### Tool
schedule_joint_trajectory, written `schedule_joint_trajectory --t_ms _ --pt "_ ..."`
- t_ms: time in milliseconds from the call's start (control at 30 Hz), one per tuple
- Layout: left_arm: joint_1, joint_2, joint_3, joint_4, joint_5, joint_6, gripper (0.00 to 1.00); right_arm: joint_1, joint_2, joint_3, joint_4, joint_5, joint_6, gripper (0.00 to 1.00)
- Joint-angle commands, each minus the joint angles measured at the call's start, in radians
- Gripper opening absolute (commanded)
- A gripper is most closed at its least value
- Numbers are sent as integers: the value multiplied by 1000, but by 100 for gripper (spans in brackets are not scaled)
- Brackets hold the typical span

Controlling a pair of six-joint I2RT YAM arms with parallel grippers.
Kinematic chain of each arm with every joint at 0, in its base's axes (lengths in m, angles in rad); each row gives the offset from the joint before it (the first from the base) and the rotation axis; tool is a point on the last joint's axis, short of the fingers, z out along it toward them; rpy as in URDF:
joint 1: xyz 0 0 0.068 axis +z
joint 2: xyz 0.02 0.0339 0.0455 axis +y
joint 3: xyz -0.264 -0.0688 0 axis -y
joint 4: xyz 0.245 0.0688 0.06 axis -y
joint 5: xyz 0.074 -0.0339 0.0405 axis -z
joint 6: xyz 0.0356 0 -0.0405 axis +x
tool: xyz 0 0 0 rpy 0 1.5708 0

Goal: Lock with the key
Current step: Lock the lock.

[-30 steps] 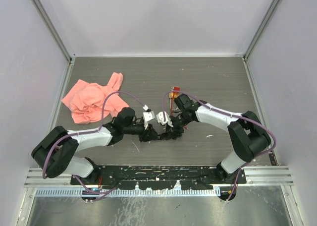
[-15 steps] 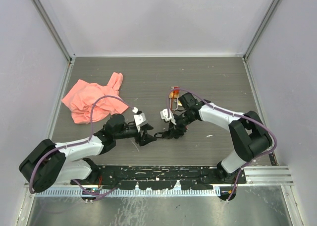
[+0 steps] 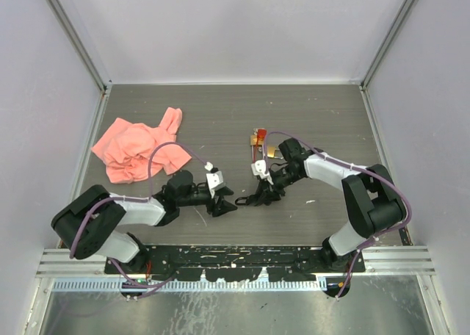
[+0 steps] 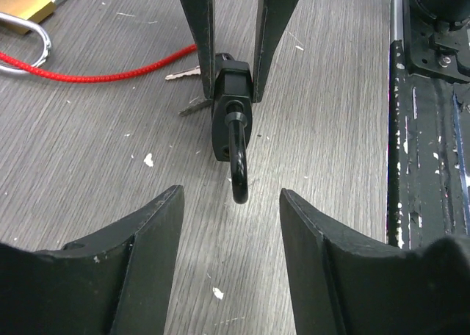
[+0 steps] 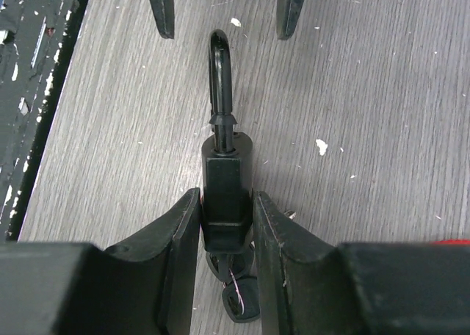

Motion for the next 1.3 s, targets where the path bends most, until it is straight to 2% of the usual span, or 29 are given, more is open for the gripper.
schedule_joint_trajectory --t_ms 0,200,400,533,700,833,933,1067,1267 --pt "-16 36 34 146 23 5 55 -29 16 -70 -79 50 -97 1" --pt "-34 66 58 163 24 -7 51 -45 2 -81 -58 36 -83 1" --pt "-47 110 94 147 36 -23 37 -50 7 -76 -44 37 -59 1" --pt "-50 103 90 106 23 0 37 -49 15 -73 -41 43 -45 1" --pt "-52 49 89 -26 9 67 37 -49 15 -72 -38 43 -41 1" --pt "-51 50 91 -34 18 70 35 -49 18 -70 -38 45 -38 1" --pt "-53 70 101 -20 29 55 27 -49 17 -72 -38 44 -35 1" --pt "-59 92 121 -15 19 46 20 -49 16 -72 -39 45 -34 1" --pt "-62 69 122 -31 -45 77 0 -49 28 -64 -67 51 -45 1"
